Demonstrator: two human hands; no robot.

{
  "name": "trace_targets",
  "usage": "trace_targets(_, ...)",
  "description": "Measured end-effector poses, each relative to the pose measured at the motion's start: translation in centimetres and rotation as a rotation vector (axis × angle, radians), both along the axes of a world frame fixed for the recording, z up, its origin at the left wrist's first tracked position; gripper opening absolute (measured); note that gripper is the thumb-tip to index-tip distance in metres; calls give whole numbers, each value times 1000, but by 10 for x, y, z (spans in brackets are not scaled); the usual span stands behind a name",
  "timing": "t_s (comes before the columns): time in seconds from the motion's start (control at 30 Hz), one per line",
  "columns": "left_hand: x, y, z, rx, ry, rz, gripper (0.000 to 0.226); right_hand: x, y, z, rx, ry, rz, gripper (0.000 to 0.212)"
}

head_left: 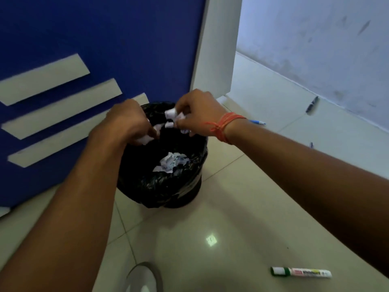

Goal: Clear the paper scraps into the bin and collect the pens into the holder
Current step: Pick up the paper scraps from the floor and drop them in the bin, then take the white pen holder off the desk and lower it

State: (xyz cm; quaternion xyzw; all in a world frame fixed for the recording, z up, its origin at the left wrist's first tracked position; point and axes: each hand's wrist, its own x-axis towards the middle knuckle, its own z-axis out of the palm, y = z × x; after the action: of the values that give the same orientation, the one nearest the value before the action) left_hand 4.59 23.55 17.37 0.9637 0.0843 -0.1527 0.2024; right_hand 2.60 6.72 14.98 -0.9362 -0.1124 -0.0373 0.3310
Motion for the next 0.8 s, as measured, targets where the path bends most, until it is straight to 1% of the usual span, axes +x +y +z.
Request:
trace_targets(0.07, -2, -2, 4, -18, 144, -35, 39, 1, 5, 0, -187, 85, 66, 41)
trace_targets(0.13, 0, -6, 9, -29, 256, -51, 47, 3, 4, -1, -237, 112, 74, 47)
trace_targets(0.17, 3, -7, 12, -33, 291, -58, 48, 5, 1, 0, -200, 119, 59, 46)
trace_targets(0.3, 17, -12, 21, 18, 400, -142, 36, 13, -25, 6, 247, 216, -8, 36)
trace_targets(0.33, 22, -15, 21, 11, 403, -154, 34, 17, -33, 6, 314, 216, -26, 35)
trace_targets(0.47, 60, -44, 22, -116, 292, -132, 38, 28, -73, 21, 476, 164, -197, 35)
trace_targets(0.6, 68, -64, 64, -4, 489, -164, 48, 21, -108, 84, 641, 172, -413, 38)
trace_targets(0.63, 64, -61, 76, -5, 491, -170, 47, 18, -113, 102, 674, 174, -447, 40)
trace_targets(0.67, 61, -60, 98, -46, 460, -181, 43, 16, -118, 128, 702, 177, -473, 41)
trace_targets(0.7, 58, -60, 113, -127, 382, -207, 40, 15, -122, 152, 716, 168, -494, 42)
trace_targets(0.73, 53, -62, 132, -254, 291, -243, 36, 13, -125, 178, 728, 151, -510, 43)
trace_targets(0.8, 43, -76, 195, -553, 121, -269, 30, 13, -131, 248, 749, 109, -544, 42)
